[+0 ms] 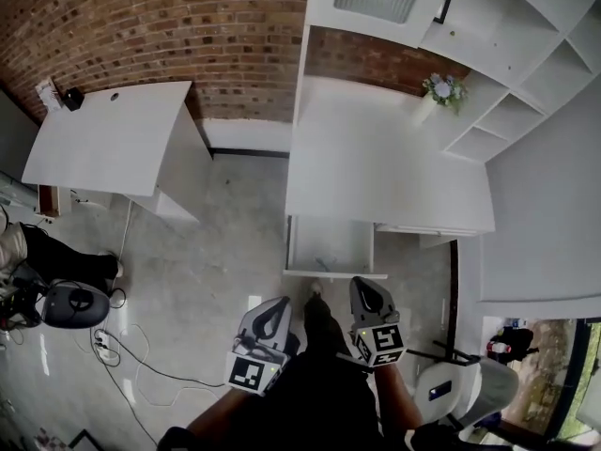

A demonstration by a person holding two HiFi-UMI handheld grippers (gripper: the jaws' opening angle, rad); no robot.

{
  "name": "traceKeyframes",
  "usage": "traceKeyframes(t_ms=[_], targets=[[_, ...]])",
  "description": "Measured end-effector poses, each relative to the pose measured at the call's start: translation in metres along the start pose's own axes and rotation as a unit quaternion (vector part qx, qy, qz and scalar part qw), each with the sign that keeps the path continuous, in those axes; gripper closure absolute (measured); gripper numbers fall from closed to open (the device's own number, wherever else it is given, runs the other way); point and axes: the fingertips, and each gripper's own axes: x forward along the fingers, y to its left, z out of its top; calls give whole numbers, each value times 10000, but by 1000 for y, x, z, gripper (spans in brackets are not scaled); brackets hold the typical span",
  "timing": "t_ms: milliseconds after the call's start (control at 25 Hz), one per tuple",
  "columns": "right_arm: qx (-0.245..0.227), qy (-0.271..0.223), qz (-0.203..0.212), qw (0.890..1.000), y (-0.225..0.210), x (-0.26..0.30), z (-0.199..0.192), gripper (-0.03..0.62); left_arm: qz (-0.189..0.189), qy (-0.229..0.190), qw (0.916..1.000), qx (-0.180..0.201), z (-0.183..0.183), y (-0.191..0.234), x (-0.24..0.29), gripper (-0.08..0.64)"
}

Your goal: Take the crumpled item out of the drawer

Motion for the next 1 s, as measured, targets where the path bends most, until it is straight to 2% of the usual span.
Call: traceKeyframes(t_ms=[280,520,600,760,1000], targets=[[-338,678,591,9954,-32,80,-34,578,424,0,9991,-64,10,34,56,542],[-604,1503,998,9817,-64,139,-88,578,557,116,9983,-82,15,49,110,542],[-782,1831,1186,9728,-71,157,-115,578,589,194,9979,-159,10,55,124,543],[-1069,2519,1694,9468,-80,192,-179,577,678,359,9967,-267,-7,66,150,542],[-1174,3243,2022,9166,-85,233,-255,526,769,556,9947,-384,-25,81,174,542]])
